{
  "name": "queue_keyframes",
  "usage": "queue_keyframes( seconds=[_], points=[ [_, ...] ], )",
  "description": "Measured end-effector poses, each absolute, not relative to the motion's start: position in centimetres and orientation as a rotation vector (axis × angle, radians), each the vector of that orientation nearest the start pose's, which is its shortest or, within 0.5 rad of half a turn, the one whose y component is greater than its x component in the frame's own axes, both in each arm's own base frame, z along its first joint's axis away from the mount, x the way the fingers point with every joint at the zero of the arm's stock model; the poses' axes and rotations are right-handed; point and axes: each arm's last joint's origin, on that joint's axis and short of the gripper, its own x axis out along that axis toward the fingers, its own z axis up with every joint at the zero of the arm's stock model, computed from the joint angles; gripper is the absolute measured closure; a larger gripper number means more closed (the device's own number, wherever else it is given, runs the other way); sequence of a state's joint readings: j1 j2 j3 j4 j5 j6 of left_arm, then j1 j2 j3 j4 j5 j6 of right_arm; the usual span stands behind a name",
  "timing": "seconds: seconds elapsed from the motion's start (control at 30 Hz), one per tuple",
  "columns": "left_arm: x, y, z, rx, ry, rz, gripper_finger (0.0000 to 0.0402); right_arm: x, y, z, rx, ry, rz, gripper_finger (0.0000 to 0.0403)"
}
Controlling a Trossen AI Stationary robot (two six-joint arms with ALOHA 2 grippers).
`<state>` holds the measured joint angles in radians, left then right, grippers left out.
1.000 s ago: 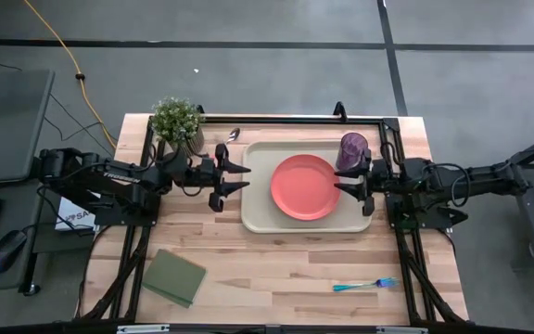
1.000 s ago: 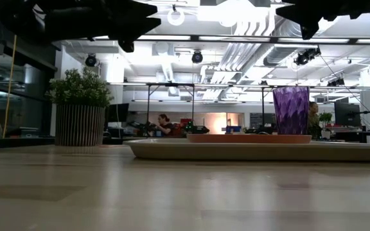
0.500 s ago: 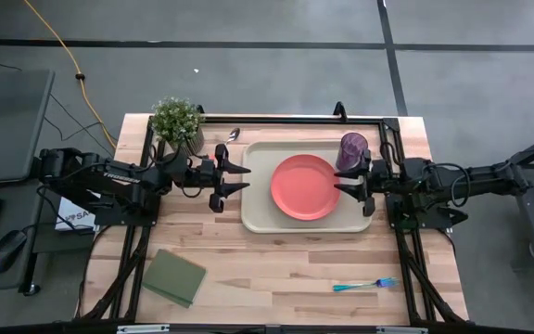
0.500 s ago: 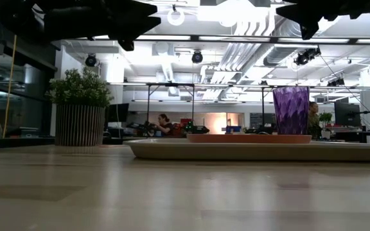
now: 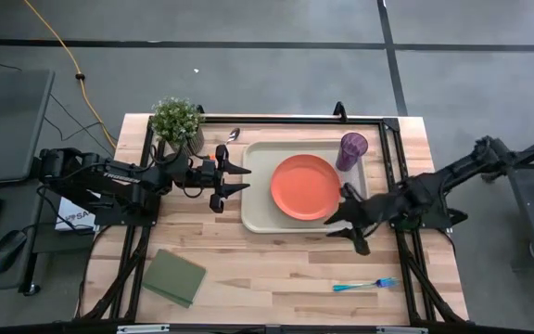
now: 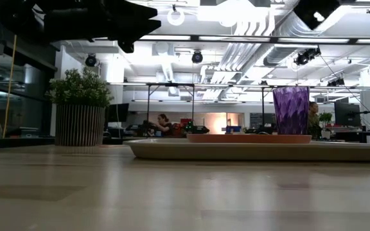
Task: Pick and place plate/cup/fork/spoon on tray
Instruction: Put the blue fork on the white serving tray to the left of the orange plate
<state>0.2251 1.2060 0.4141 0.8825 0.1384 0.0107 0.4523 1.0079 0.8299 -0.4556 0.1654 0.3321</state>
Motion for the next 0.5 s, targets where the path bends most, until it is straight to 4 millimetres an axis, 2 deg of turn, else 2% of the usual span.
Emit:
queue_keyframes(
  seconds=[0.1,0.23,0.37,0.5],
  points=[
    [23.2,4.8,22.6,0.019,-0.085,0.082,0.0238,19.0,9.8,29.3,0.224,0.824,0.072,0.0253],
    [23.2,4.8,22.6,0.018,-0.084,0.081,0.0238,19.0,11.6,28.6,0.315,1.011,-0.016,0.0253],
    [23.2,4.8,22.5,0.016,-0.072,0.081,0.0238,18.5,13.7,26.8,0.428,1.191,-0.079,0.0253],
    [23.2,4.8,22.5,0.016,-0.07,0.081,0.0238,18.2,16.2,24.8,0.45,1.313,-0.113,0.0253]
  ],
)
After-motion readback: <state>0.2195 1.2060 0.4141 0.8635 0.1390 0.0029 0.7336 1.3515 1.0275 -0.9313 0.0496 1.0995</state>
